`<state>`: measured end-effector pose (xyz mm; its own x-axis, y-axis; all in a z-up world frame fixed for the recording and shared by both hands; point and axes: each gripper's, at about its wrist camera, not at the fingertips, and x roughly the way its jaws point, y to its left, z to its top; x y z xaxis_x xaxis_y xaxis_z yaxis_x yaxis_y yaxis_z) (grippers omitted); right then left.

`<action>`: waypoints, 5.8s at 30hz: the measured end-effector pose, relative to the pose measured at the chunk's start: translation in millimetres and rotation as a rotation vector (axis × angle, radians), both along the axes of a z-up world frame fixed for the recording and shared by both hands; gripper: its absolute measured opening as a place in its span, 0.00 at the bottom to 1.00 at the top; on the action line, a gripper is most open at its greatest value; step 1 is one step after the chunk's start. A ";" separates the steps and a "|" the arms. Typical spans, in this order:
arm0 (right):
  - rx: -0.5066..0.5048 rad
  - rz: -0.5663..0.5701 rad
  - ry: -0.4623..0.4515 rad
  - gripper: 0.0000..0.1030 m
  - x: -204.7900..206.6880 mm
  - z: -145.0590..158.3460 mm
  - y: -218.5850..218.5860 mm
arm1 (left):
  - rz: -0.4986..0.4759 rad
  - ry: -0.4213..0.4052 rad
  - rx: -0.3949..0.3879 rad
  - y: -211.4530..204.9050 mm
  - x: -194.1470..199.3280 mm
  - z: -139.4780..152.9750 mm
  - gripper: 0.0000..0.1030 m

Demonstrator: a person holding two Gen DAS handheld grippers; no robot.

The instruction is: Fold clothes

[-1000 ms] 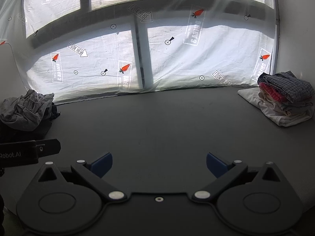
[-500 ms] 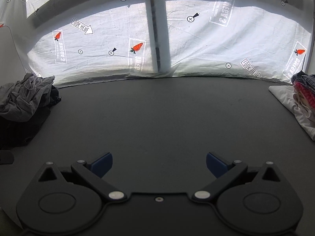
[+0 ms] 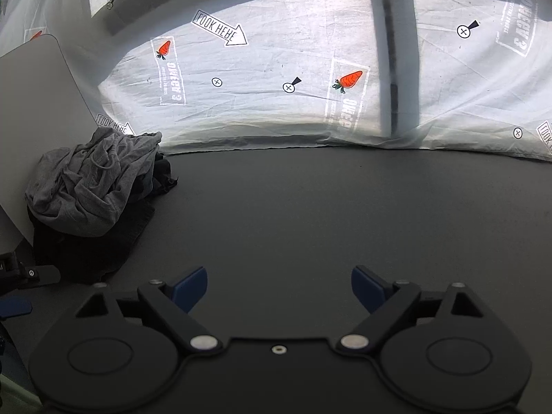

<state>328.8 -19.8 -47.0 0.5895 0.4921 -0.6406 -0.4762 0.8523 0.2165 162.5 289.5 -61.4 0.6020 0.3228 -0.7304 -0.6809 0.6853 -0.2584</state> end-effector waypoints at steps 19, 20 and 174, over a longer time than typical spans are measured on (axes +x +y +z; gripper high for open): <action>0.270 0.292 0.266 0.48 119.7 -47.1 305.1 | 0.149 -0.063 0.154 232.7 74.5 -5.2 0.65; 0.285 0.300 0.294 0.51 122.0 -53.1 316.5 | 0.147 -0.069 0.159 231.4 74.4 -5.1 0.65; -0.392 -0.486 -0.218 0.09 150.8 -30.4 -347.9 | -0.621 -0.018 -0.152 -267.0 65.8 22.3 0.07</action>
<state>479.6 -367.7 -77.3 0.8222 -0.1082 -0.5588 -0.0152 0.9772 -0.2117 228.3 22.4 -39.1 0.6558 -0.1969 -0.7288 -0.1630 0.9057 -0.3914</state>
